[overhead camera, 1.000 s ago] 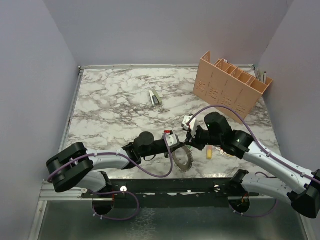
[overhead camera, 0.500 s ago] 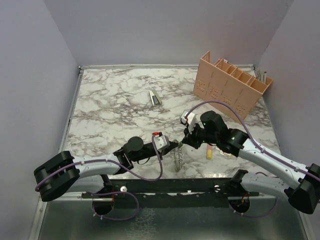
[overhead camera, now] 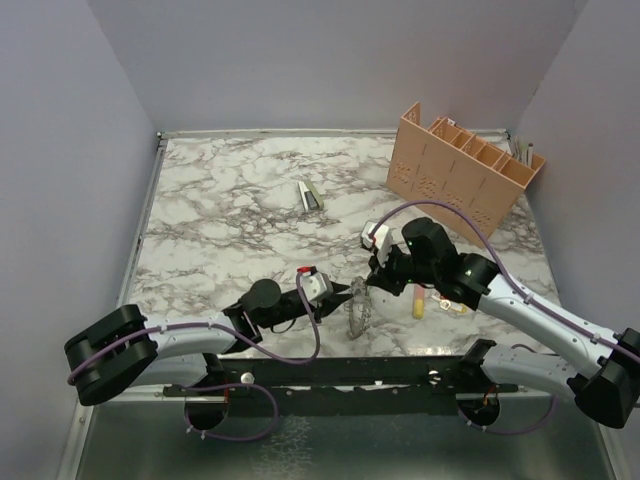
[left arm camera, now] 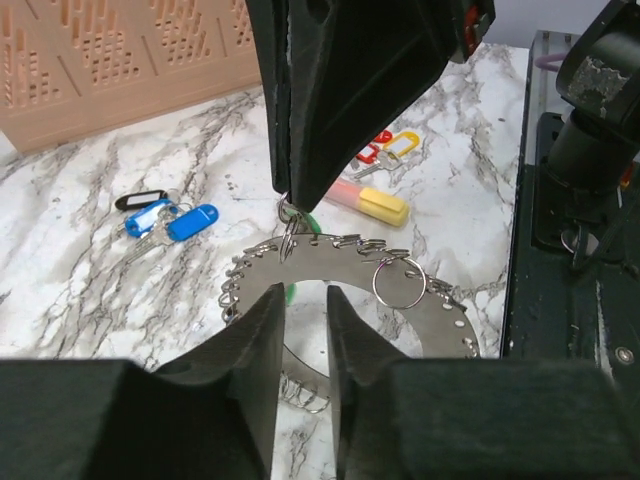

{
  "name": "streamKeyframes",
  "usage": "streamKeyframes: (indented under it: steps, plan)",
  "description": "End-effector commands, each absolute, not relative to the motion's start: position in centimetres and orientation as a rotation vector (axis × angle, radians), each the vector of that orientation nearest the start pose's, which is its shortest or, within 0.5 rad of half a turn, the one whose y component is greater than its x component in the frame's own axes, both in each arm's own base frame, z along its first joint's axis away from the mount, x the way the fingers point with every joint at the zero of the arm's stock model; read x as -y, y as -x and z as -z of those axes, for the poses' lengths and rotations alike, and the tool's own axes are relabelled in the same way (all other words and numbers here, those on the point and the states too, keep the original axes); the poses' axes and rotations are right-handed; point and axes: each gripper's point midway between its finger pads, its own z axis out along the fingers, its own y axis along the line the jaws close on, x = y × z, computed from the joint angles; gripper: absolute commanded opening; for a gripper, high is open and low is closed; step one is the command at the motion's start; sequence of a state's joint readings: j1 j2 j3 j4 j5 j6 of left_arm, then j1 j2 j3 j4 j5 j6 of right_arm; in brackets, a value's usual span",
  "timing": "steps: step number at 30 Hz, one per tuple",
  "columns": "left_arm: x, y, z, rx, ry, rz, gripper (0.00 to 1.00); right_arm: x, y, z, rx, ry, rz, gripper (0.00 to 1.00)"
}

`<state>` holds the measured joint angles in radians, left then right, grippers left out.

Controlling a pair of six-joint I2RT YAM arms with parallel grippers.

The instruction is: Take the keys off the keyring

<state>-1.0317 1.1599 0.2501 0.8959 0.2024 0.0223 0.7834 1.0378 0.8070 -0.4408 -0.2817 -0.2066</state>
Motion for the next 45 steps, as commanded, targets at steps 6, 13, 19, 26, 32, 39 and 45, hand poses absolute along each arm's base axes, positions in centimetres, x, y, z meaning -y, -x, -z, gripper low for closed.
streamKeyframes:
  steps: [6,13,19,26,32,39,45]
  plan:
    - [33.7,-16.7,-17.7,-1.317,-0.979,0.888,0.35,-24.7,-18.1,-18.8,-1.819,1.356,-0.644,0.0]
    - [35.4,-16.5,-17.2,-1.317,-1.043,0.926,0.36,-25.0,-18.0,-18.8,-1.814,1.367,-0.656,0.01]
    - [35.9,-16.7,-16.3,-1.33,-1.074,0.915,0.33,-25.0,-18.0,-18.7,-1.816,1.366,-0.663,0.0]
    - [36.5,-17.1,-16.1,-1.321,-1.093,0.894,0.24,-25.2,-17.8,-18.7,-1.818,1.366,-0.678,0.01]
    - [36.7,-17.2,-16.2,-1.302,-1.114,0.884,0.18,-25.1,-17.7,-18.6,-1.822,1.365,-0.681,0.0]
    - [36.6,-17.0,-15.5,-1.313,-1.127,0.885,0.0,-24.6,-18.2,-18.8,-1.835,1.328,-0.637,0.01]
    - [36.1,-17.7,-14.8,-1.363,-1.086,0.857,0.0,-22.8,-19.8,-18.3,-1.901,1.184,-0.503,0.01]
